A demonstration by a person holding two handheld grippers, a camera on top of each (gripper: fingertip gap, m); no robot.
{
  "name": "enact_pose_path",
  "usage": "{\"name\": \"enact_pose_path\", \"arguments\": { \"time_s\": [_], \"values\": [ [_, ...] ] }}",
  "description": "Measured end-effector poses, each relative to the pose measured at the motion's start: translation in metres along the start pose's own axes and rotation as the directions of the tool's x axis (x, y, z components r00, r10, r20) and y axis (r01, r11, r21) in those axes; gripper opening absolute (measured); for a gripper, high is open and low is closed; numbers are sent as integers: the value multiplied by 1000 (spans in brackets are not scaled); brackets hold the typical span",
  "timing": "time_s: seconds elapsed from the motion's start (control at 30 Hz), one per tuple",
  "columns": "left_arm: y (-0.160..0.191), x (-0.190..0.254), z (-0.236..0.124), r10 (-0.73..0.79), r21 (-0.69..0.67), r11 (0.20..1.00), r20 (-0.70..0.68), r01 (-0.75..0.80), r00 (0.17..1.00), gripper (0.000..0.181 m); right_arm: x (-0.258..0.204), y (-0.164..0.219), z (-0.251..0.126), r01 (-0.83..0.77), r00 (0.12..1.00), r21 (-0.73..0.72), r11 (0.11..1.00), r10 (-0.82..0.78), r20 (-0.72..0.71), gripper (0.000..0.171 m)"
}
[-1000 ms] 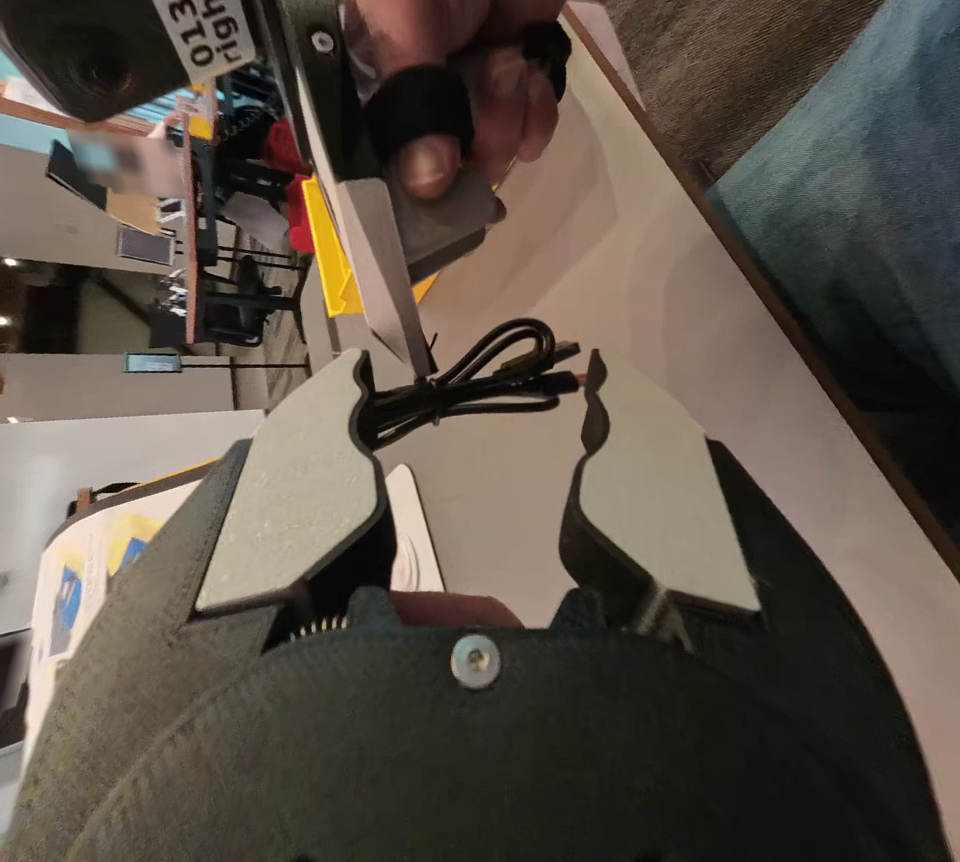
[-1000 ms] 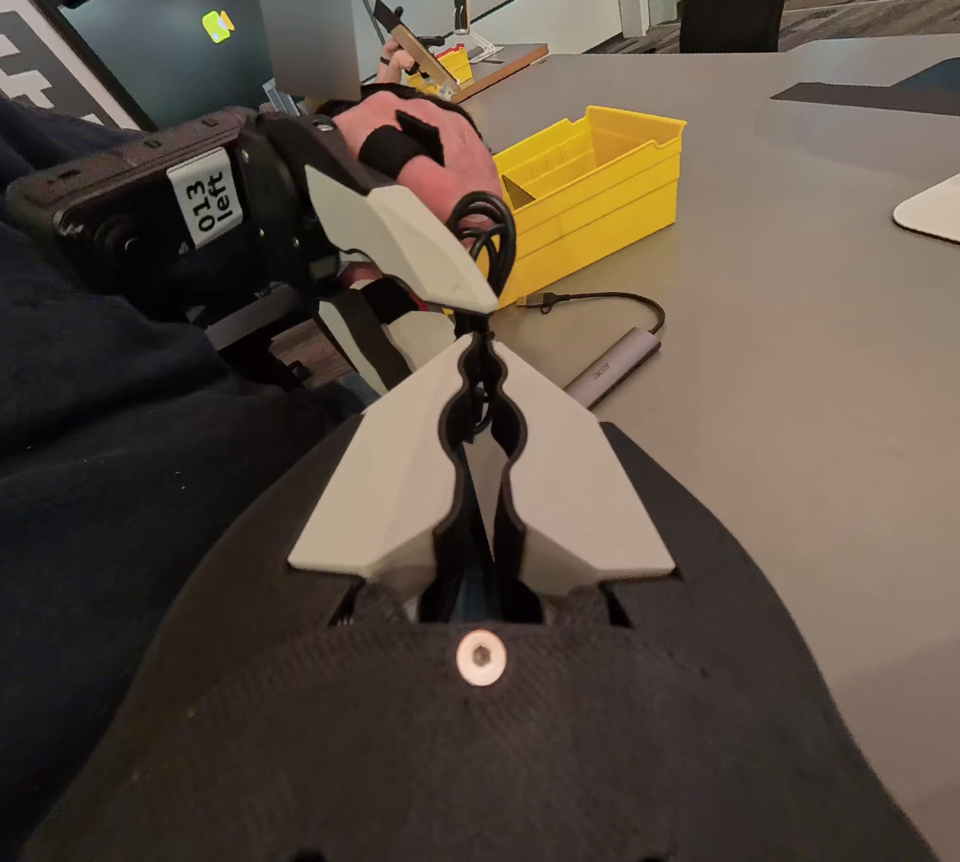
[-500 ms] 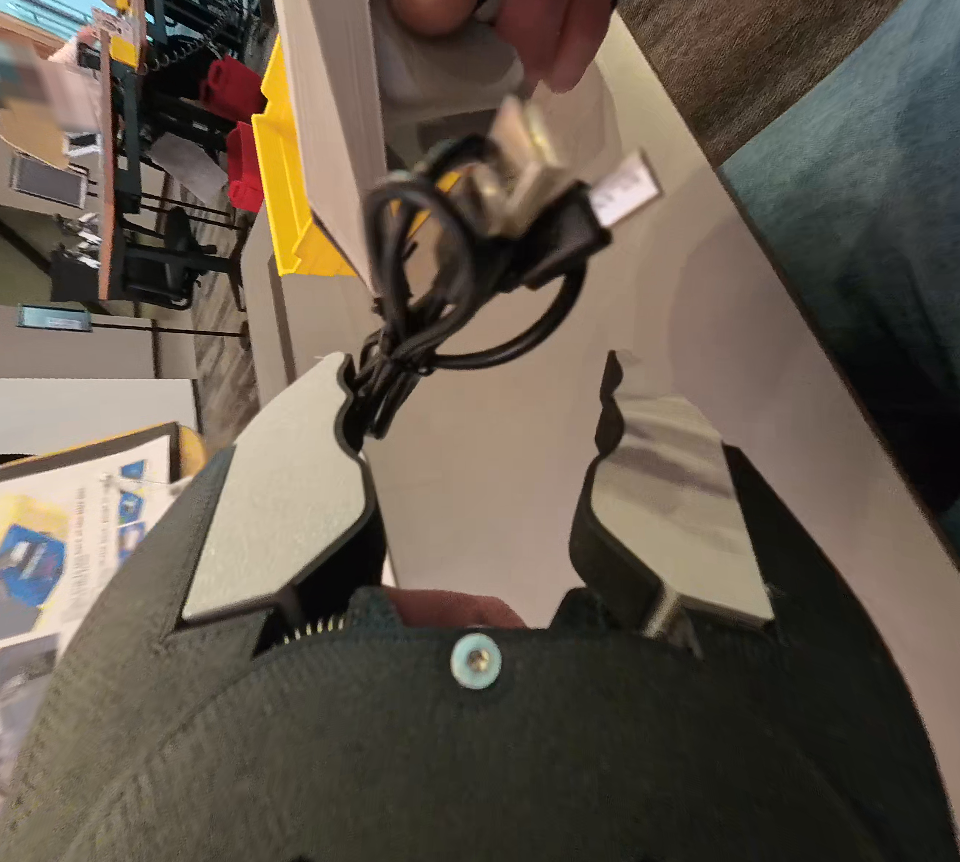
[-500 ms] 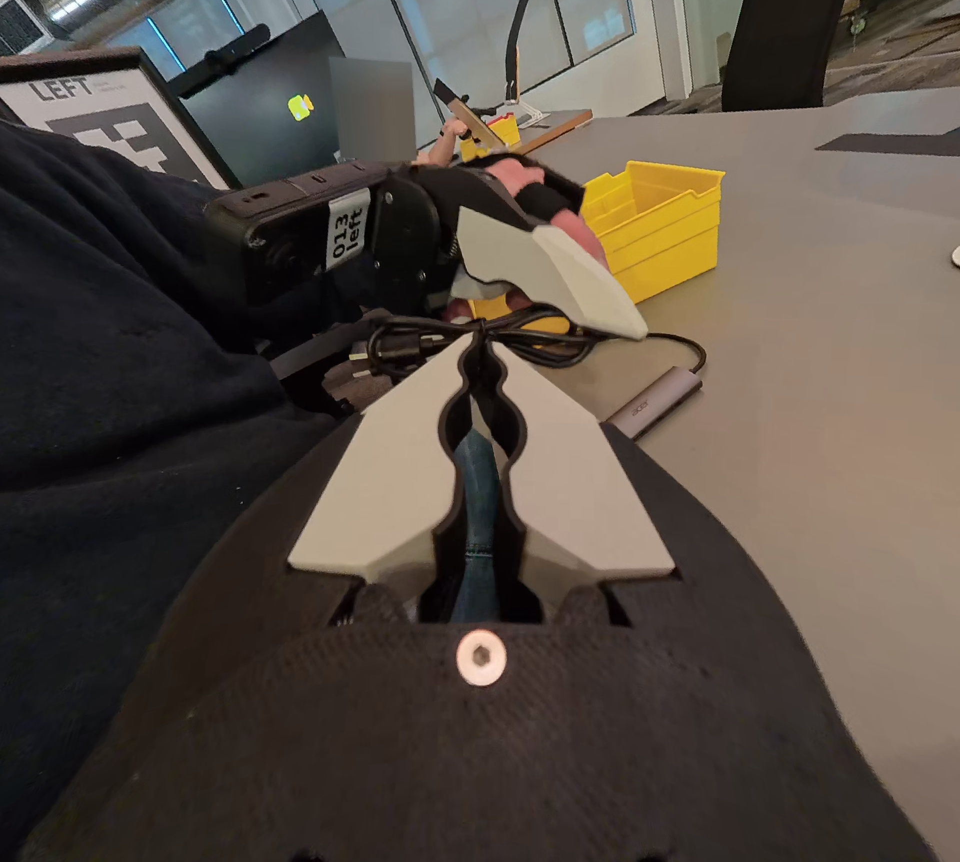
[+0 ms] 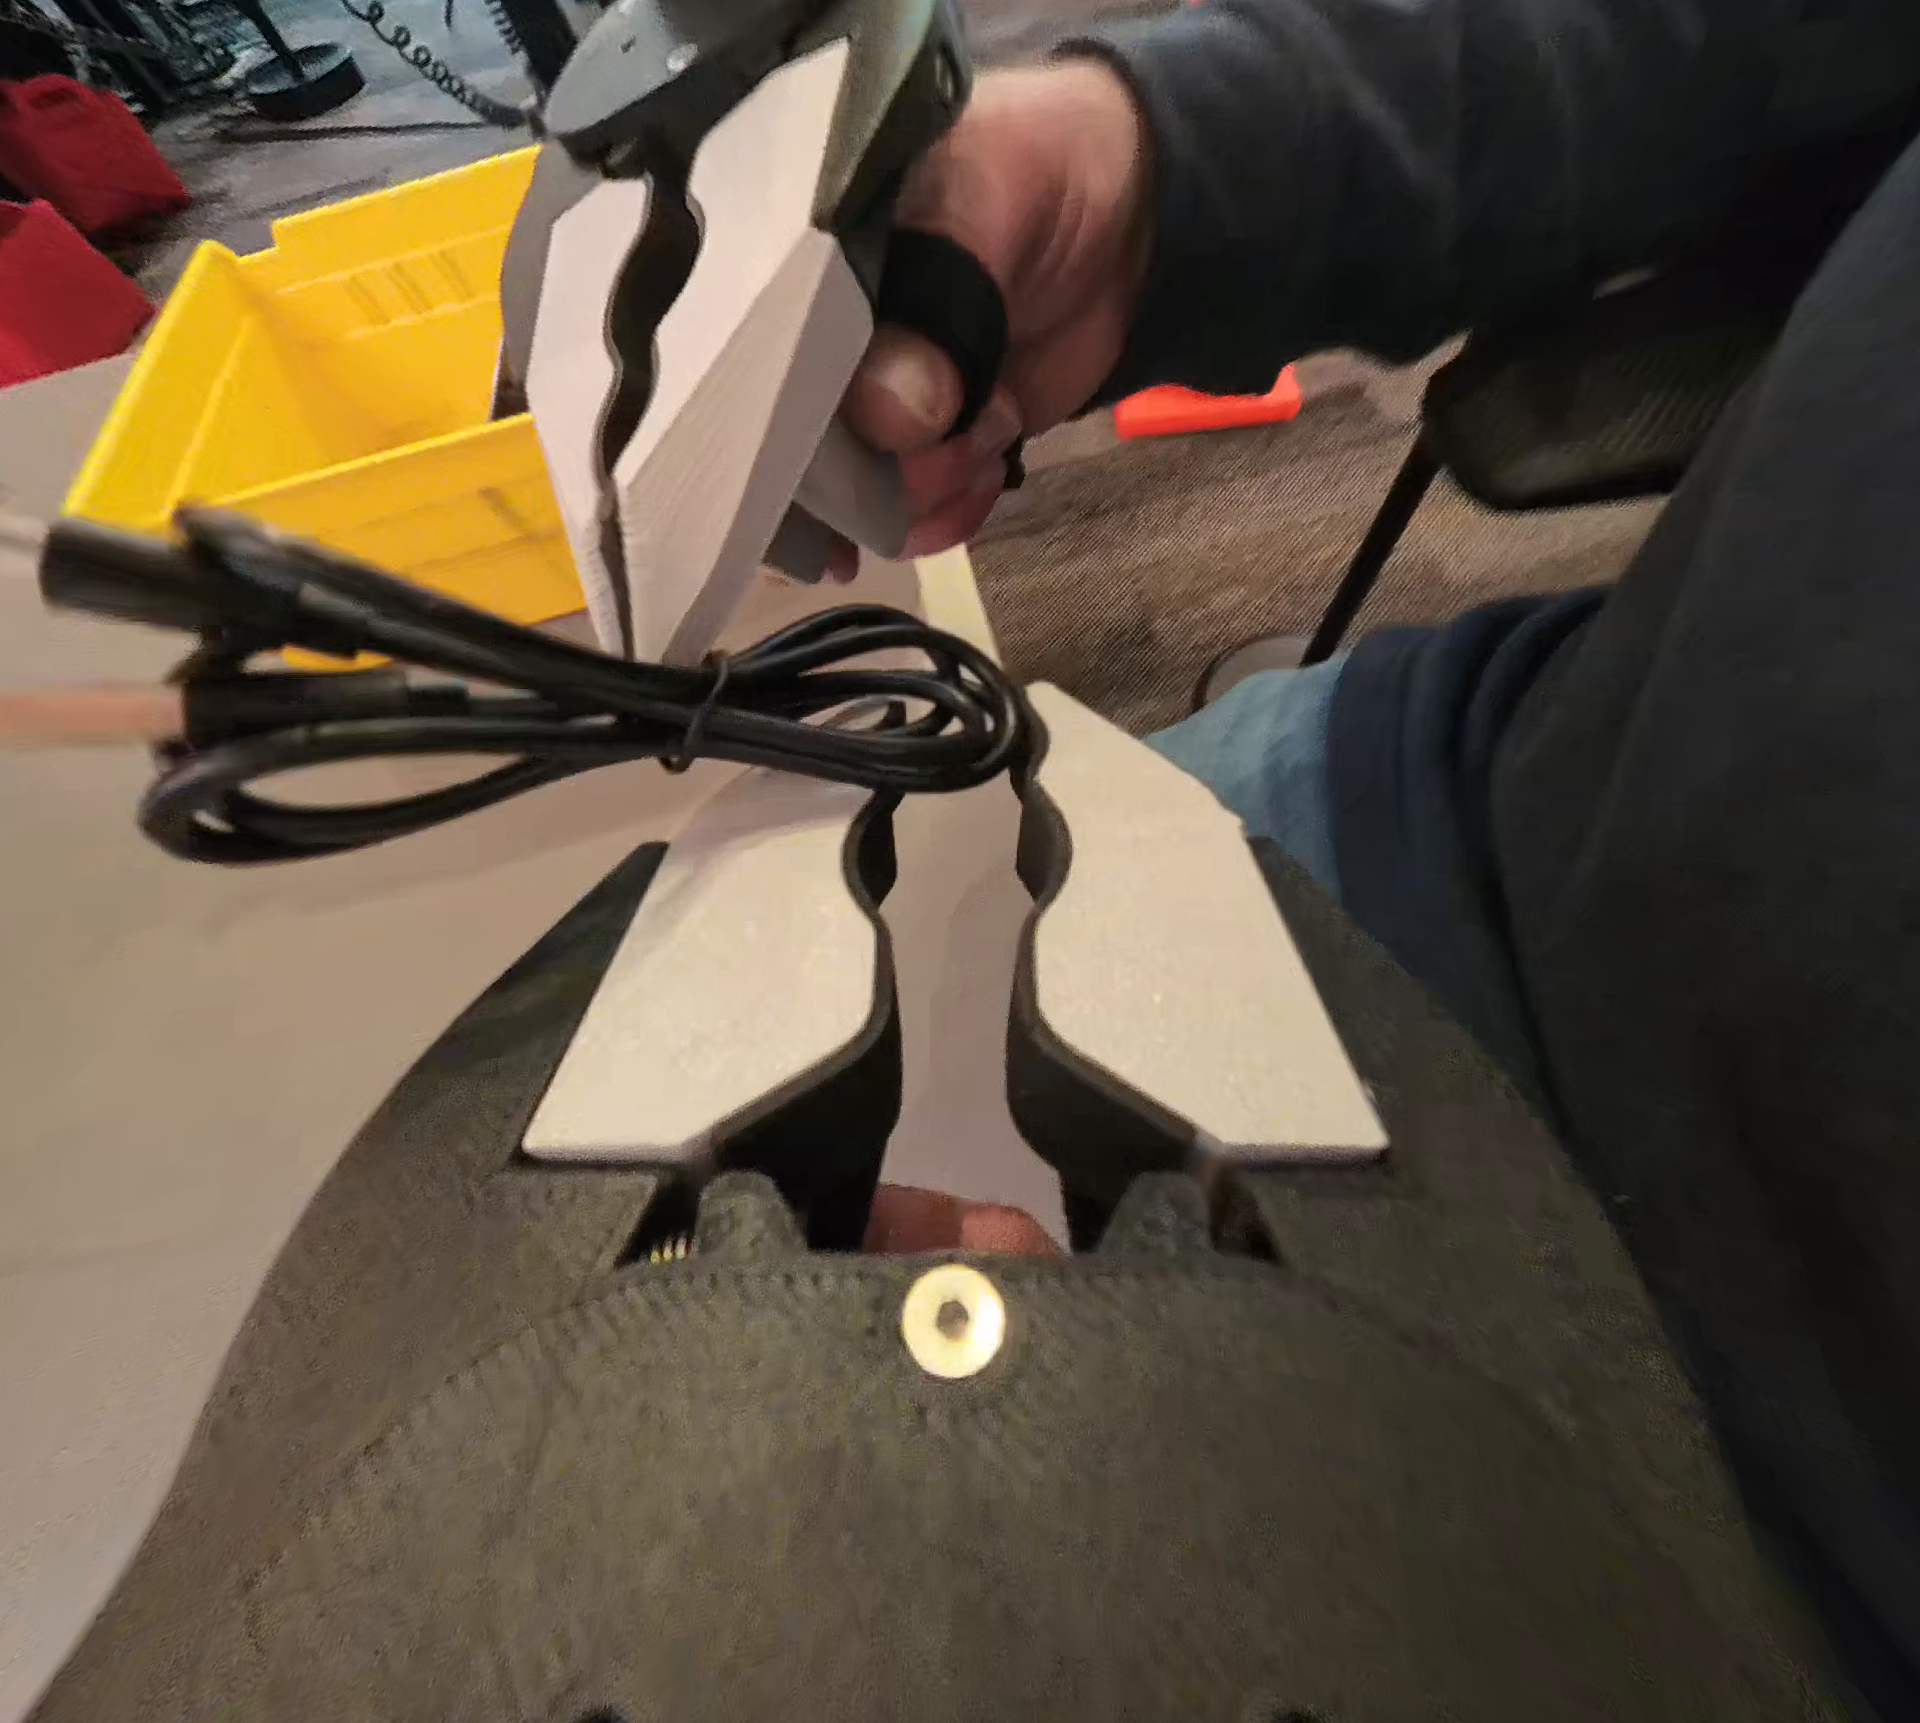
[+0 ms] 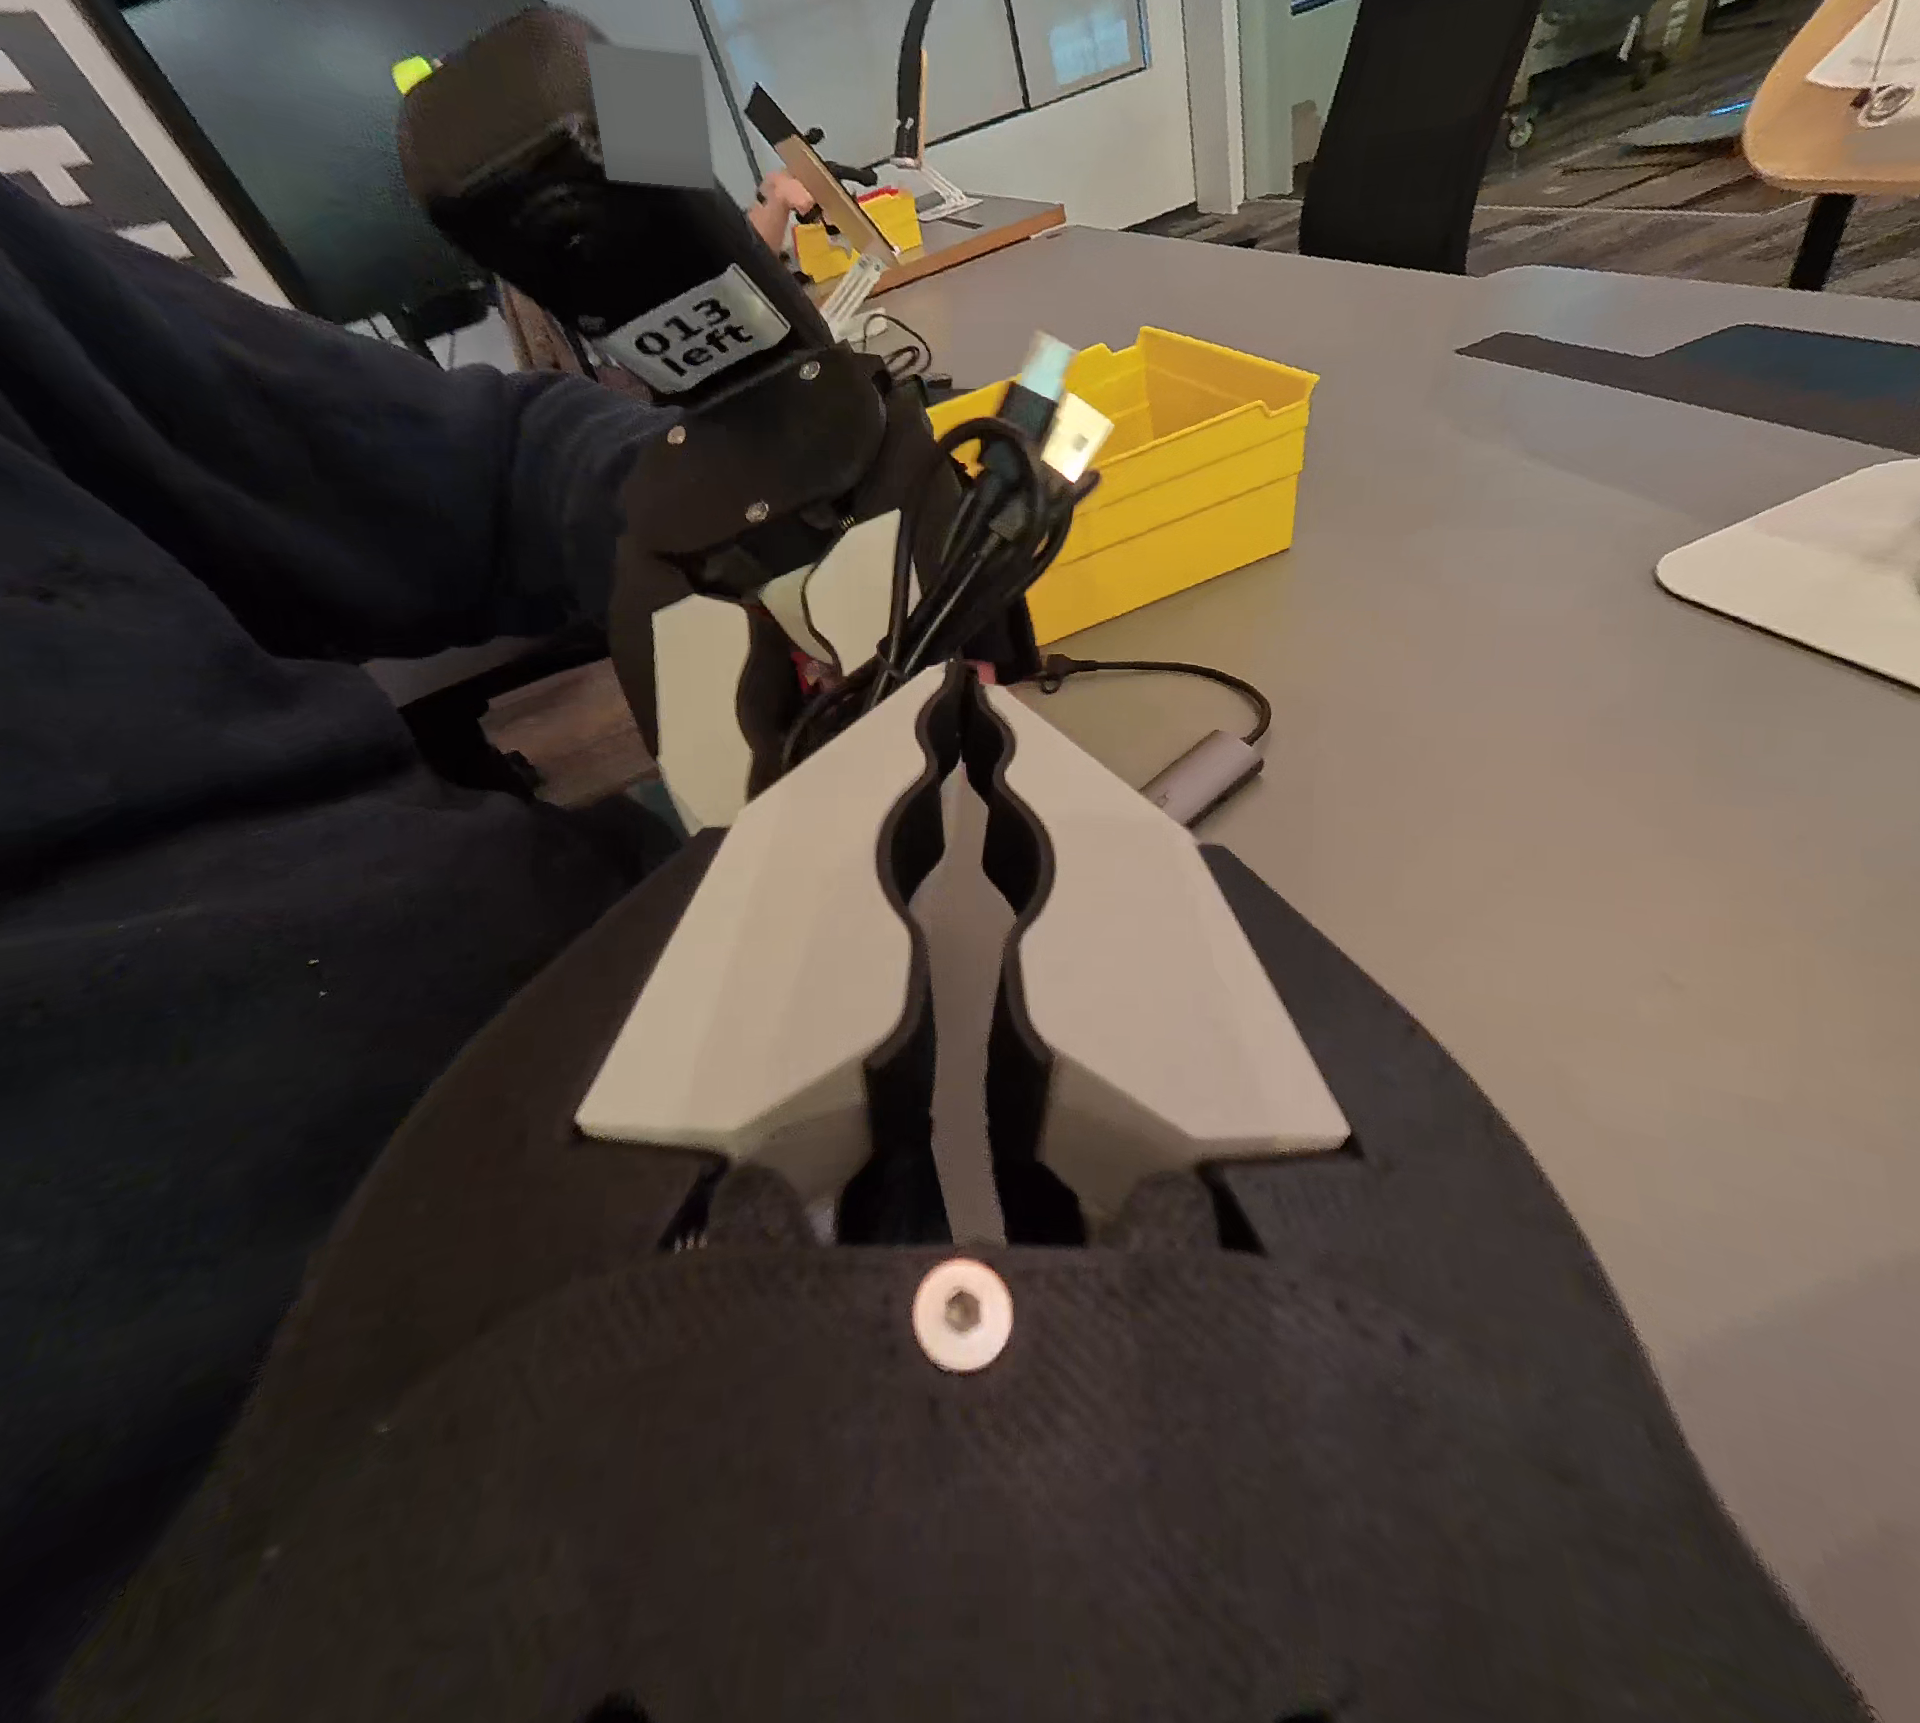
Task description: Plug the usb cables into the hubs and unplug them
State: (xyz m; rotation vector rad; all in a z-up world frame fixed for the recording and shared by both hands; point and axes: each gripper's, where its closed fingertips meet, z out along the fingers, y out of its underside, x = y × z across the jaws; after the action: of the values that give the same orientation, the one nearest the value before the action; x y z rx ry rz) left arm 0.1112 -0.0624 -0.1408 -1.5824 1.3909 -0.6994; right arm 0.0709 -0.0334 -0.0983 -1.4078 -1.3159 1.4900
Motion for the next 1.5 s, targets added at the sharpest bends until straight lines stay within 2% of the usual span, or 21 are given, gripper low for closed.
{"name": "enact_pose_path", "arguments": {
  "time_s": [0.17, 0.33, 0.43, 0.6, 0.8, 0.93, 1.07, 1.37, 1.43, 1.5],
  "values": [
    [-21, 11, -6, -143, 138, 978, -88, 155, 986, 20, 3, 1, 1, 33, 999, -25, 999, -34, -39, 0],
    [-40, 10, -19, -168, 241, 953, -89, 185, 982, 21, 9, 10, 1, 57, 994, -77, 995, -64, -87, 0],
    [-35, 6, -18, -135, 199, 971, -15, 135, 991, 23, 10, 11, 2, 59, 993, -87, 994, -67, -95, 0],
    [-34, -4, -22, 30, 137, 989, 182, -55, 983, 30, 10, 20, 4, 30, 995, -127, 992, -42, -94, 0],
    [-32, -23, -25, 108, 46, 991, 253, -123, 962, 39, 5, 28, 10, 32, 996, -159, 987, -44, -76, 0],
    [-21, -31, -23, 202, -84, 979, 240, -186, 950, 51, -2, 27, 12, 45, 997, -159, 986, -53, -48, 0],
    [-3, -31, -19, 259, -198, 954, 160, -226, 953, 67, -7, 26, 11, 61, 998, -153, 986, -65, -20, 0],
    [17, -10, -21, 302, -303, 900, -86, -313, 950, 97, -17, 24, 8, 43, 998, -104, 994, -38, 55, 0],
    [23, -9, -21, 344, -336, 871, -106, -359, 933, 103, -17, 20, 6, 32, 997, -77, 997, -27, 66, 0],
    [25, -13, -19, 373, -341, 860, -89, -380, 924, 99, -17, 18, 3, 14, 997, -56, 998, -10, 78, 0]
  ]
}}
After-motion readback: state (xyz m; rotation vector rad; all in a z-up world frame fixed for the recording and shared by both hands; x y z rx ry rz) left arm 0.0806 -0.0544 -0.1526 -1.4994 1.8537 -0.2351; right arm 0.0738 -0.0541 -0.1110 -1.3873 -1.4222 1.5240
